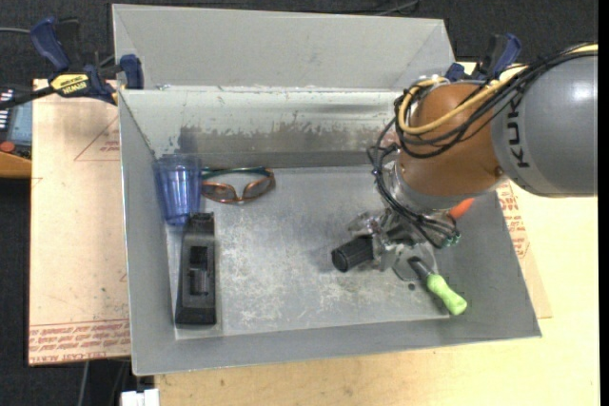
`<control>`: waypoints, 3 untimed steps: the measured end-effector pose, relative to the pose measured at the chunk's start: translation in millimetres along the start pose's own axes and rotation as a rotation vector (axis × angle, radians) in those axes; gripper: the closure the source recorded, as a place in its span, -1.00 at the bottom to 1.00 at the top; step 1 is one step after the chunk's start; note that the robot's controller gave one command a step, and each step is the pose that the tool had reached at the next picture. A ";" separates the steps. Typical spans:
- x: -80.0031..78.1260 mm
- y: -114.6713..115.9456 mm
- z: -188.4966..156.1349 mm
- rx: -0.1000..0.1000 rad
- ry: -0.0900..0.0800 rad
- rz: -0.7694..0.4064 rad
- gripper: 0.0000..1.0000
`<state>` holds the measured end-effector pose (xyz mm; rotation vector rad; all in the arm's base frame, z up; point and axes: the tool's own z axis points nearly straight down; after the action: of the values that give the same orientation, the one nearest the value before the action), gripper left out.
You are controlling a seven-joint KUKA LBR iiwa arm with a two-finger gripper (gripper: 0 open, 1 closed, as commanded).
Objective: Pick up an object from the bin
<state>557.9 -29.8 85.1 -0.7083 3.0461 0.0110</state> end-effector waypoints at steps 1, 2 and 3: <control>0.0 0.0 0.1 0.000 0.000 0.000 1.00; 4.5 0.4 -25.3 -0.006 0.008 -0.005 1.00; 19.1 17.0 -3.5 -0.004 0.003 -0.041 1.00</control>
Offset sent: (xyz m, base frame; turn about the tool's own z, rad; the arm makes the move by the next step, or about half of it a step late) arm -0.0031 -0.0105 0.0916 -0.0134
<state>533.3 -23.0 88.5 -0.7721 3.0342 0.0160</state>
